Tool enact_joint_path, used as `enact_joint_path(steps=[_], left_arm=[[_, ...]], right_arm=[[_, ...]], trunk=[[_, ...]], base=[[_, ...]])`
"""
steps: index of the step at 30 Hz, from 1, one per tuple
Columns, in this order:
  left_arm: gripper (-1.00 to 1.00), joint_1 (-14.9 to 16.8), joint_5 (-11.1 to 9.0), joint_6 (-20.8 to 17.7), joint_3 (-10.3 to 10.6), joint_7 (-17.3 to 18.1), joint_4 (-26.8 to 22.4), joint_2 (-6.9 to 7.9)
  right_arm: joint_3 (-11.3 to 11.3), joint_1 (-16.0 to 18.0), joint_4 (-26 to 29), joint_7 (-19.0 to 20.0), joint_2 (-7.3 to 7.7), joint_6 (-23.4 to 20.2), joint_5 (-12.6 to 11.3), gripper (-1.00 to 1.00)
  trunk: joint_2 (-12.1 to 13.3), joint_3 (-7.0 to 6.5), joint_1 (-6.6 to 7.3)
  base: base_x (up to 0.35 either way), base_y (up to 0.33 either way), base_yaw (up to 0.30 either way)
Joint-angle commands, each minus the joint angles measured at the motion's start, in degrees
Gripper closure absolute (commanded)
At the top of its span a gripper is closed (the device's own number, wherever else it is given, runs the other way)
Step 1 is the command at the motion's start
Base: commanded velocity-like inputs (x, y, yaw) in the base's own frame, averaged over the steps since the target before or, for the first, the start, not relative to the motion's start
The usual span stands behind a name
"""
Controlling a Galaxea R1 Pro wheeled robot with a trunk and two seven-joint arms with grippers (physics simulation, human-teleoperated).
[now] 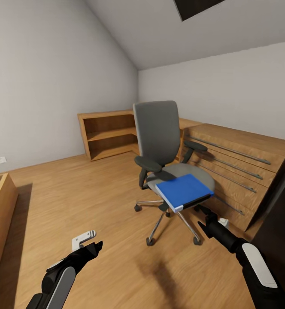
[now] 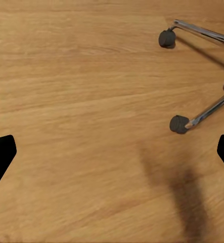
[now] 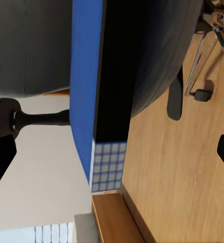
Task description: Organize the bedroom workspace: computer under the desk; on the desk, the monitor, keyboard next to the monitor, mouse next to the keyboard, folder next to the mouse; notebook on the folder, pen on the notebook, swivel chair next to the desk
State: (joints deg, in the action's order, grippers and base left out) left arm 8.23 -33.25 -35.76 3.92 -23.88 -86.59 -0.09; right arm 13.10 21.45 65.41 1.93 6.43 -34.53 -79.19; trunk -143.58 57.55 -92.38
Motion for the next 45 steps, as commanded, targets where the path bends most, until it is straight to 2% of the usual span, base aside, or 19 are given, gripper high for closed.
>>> enact_joint_path(steps=[1,24,45], left_arm=[[-1.00,0.03,-0.60,-0.10,0.04,-0.55,-0.07,0.00],[-1.00,0.03,-0.59,-0.10,0.04,-0.65,-0.07,0.00],[-1.00,0.03,-0.59,-0.11,0.04,-0.64,-0.07,0.00]], right_arm=[[0.10,0.03,-0.02,0.18,-0.01,-0.31,0.08,-1.00],[-0.17,0.03,-1.32,0.18,-0.10,-0.12,0.17,-1.00],[-0.35,0.01,-1.41,0.18,-0.28,-0.10,0.17,-1.00]], trunk=[[-0.02,0.05,0.01],[-0.02,0.05,0.01],[-0.02,0.05,0.01]], base=[[0.076,0.009,0.000],[0.118,0.033,0.000],[0.010,0.003,0.000]])
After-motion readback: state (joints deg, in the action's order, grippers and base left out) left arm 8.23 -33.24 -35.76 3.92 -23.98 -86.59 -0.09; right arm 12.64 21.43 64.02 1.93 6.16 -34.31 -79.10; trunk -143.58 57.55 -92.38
